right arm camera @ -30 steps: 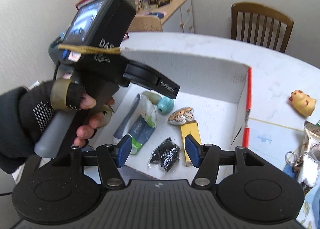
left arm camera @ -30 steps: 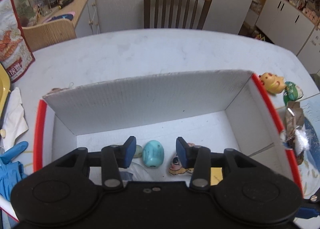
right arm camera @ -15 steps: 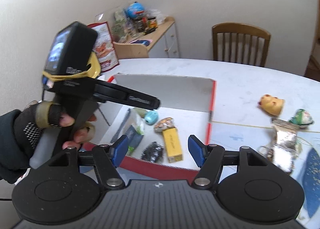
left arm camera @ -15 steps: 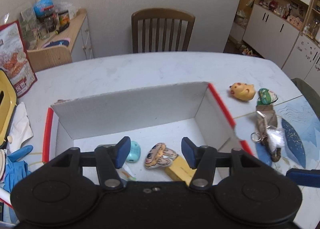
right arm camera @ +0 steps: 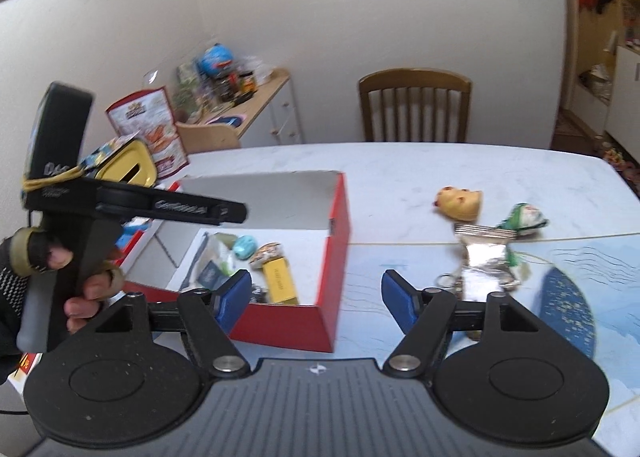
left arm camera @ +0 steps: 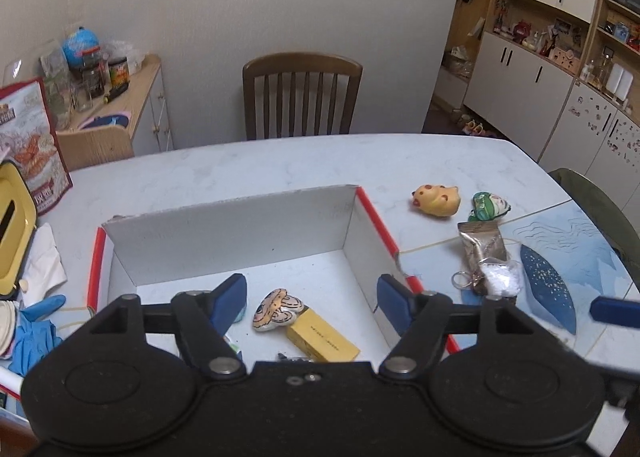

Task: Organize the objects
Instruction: 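Withdraw both grippers from the box and move back toward the pile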

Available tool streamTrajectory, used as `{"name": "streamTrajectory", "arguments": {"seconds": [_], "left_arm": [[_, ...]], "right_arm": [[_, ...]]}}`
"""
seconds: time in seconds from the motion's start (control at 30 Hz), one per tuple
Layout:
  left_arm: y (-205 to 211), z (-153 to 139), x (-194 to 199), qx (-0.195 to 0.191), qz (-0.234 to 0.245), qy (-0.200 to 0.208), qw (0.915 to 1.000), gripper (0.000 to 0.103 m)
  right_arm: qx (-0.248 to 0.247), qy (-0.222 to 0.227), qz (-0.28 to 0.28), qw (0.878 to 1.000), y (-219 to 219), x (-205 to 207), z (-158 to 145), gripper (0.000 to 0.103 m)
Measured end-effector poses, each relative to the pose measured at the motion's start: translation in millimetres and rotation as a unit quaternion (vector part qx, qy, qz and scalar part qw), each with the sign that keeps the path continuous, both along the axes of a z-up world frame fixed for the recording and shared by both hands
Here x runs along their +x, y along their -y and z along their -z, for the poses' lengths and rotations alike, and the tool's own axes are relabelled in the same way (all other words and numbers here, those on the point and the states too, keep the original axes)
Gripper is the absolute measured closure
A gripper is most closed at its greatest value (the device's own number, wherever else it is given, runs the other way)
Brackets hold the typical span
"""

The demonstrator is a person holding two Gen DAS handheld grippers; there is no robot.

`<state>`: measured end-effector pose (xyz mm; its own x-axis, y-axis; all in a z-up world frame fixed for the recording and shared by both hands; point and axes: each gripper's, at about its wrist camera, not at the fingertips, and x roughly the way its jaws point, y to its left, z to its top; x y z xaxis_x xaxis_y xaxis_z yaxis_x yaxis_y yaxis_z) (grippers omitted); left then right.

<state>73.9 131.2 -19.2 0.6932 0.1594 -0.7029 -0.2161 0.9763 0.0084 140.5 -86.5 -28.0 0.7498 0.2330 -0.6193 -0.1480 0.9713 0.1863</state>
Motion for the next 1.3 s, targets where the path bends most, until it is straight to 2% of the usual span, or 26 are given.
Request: {"name": "streamTrajectory", "arguments": {"seconds": [0.27, 0.5, 0.7, 0.77, 0.83, 1.03, 1.3], "left_arm": [[16, -5, -13, 0.003, 0.009, 0.012, 0.9999, 0.026], [30, -1, -17, 0.004, 0.013, 0.006, 0.9999, 0.020], [49, 0, -14, 0.006, 0.018, 0.010, 0.9998, 0.011], [58, 0, -11, 0.008, 0.019, 0.011, 0.9997, 0.004], [68, 1, -8, 0.012, 0.021, 0.013, 0.9996, 0.001], [103, 6, 7, 0.021, 0.013, 0.018, 0.9995, 0.001], [155, 27, 37, 0.006, -0.009, 0.014, 0.9998, 0.001]], "right_arm": [[0.011, 0.008, 0.039, 0.999, 32, -20, 0, 0.029], [0.025, 0.005, 0.073, 0.997, 64, -26, 4, 0.026], [0.026, 0.006, 0.095, 0.995, 93, -27, 6, 0.024], [0.026, 0.007, 0.098, 0.995, 103, -26, 7, 0.024], [0.026, 0.009, 0.102, 0.994, 114, -25, 8, 0.024], [0.031, 0.005, 0.095, 0.995, 155, -12, 16, 0.024], [0.016, 0.002, 0.056, 0.998, 216, 14, 27, 0.024]]}}
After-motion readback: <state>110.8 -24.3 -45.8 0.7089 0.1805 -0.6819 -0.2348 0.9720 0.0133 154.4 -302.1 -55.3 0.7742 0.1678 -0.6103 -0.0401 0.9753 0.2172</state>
